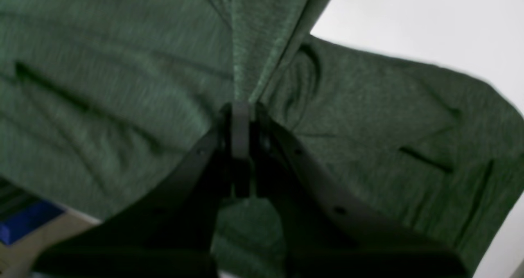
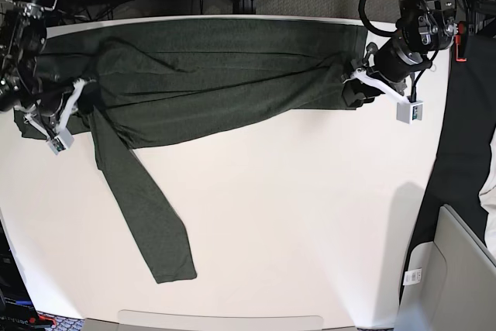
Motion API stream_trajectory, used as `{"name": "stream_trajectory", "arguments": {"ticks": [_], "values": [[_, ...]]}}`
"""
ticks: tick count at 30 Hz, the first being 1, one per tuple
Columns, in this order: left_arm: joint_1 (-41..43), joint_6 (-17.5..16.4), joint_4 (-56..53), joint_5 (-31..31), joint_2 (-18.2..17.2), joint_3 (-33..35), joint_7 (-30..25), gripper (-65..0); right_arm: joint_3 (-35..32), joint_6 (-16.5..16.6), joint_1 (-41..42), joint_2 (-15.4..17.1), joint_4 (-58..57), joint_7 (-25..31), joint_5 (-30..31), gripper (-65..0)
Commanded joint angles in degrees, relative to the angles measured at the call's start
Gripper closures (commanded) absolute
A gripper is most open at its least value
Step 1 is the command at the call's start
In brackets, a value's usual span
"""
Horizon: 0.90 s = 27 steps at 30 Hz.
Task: Fold the T-shirt properly
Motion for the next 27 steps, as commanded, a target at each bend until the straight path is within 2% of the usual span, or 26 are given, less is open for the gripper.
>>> {"name": "stream_trajectory", "arguments": {"ticks": [1,7,12,20,27], "values": [[-0.4,-0.3,1.0,-0.8,-0.2,-0.2,-0.6,-18.2,0.3,0.1,-0.2,1.4,2.3,0.2,1.4,-0.7],[-0.4,-0.3,1.0,-0.8,0.9,-0.2,-0.6,-18.2,0.3,0.1,-4.4,1.7,8.0,0.2,2.2,-0.7],[-0.4,-0.2,1.0,-0.7,1.0,-0.1,-0.6,-18.2,0.4,0.1,-5.8,1.9,9.3,0.2,7.0,-0.7],[-0.2,0.0,1.0,-0.7,1.0,-0.1,-0.6,-18.2,1.6,0.1,-7.9,5.8,13.5,0.2,11.2,-0.7],[-0.2,0.1,1.0,-0.7,1.0,-0.2,-0.6,-18.2,3.3,0.1,-10.1,8.9,13.8,0.2,18.1,-0.7]]}}
